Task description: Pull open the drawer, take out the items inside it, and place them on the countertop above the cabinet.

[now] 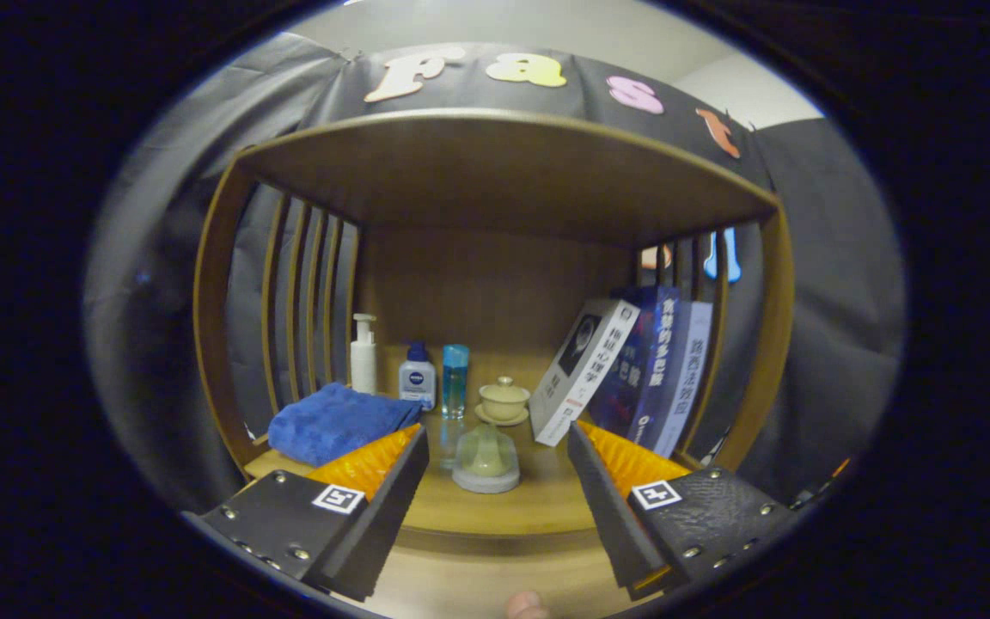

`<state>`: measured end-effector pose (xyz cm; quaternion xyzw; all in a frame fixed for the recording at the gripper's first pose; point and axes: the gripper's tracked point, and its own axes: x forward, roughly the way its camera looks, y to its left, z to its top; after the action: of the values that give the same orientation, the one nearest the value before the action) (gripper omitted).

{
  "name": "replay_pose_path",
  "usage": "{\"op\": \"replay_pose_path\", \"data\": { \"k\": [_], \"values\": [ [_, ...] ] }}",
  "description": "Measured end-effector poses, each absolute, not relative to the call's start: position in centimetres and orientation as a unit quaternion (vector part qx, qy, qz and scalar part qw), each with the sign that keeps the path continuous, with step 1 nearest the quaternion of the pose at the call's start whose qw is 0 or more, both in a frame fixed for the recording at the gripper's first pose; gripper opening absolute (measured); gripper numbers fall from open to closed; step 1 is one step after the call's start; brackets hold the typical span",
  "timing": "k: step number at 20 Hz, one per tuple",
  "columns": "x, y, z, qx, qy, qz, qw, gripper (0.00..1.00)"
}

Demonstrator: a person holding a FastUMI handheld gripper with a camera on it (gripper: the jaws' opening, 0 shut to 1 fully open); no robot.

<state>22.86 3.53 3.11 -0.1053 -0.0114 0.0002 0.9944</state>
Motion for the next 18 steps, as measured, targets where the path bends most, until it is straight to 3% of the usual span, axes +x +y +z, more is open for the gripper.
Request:
{"op": "replay_pose_path", "data": {
  "k": [9,18],
  "values": [
    [11.8,4.4,7.8,-0.075,-0.096,0.009,0.993,0.97],
    [6.6,2.7,3.5,-0.014,-0.085,-0.003,0.996,0.97]
  ]
}}
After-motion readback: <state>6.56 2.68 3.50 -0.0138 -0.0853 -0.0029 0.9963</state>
